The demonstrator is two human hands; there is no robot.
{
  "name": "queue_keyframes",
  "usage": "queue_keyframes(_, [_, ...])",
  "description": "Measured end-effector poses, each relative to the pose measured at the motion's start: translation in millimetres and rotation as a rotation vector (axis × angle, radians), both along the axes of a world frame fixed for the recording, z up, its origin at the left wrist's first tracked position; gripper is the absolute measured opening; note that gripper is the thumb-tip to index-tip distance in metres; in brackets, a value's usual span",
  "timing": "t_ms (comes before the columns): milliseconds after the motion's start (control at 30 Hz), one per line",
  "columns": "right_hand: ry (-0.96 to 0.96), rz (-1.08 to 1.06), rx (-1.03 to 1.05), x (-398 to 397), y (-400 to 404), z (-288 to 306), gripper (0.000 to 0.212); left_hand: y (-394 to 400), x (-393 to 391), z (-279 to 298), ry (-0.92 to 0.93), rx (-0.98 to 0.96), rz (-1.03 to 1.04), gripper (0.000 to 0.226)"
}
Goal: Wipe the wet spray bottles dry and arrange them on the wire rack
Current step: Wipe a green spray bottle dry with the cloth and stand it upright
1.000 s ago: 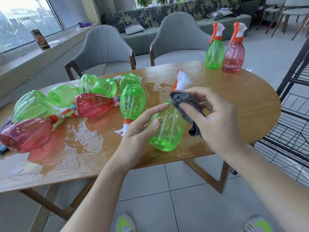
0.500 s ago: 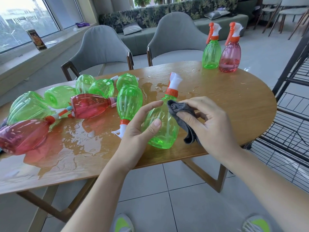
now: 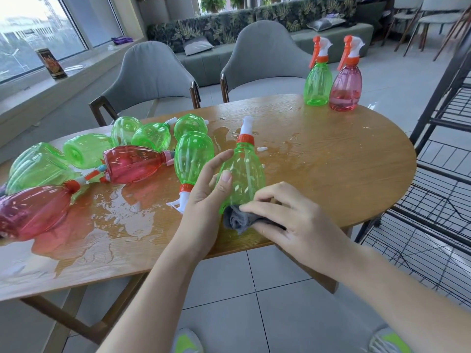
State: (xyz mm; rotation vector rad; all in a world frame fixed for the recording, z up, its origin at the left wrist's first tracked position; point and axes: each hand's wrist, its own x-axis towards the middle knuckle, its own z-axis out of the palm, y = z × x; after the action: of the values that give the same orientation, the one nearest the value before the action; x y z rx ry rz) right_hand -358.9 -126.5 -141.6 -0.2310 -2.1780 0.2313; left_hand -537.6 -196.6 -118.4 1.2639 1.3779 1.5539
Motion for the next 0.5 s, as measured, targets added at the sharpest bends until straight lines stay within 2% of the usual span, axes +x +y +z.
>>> queue_keyframes(133, [0.103,-0.037,-0.110,-2,8,13,0.024,-3,-8,-6,-0.016,0.025,-0.051,0.045])
queue_keyframes(333, [0.291,-0.166,-0.441,-3,28,30,0.023,-7,-15,-11,0.061,0.045,-0.111,0.048])
queue_keyframes(500, [0.235,-0.153,-0.474,-3,33,23,0.024,-6,-16,-10,0.045,0.040,-0.141,0.048])
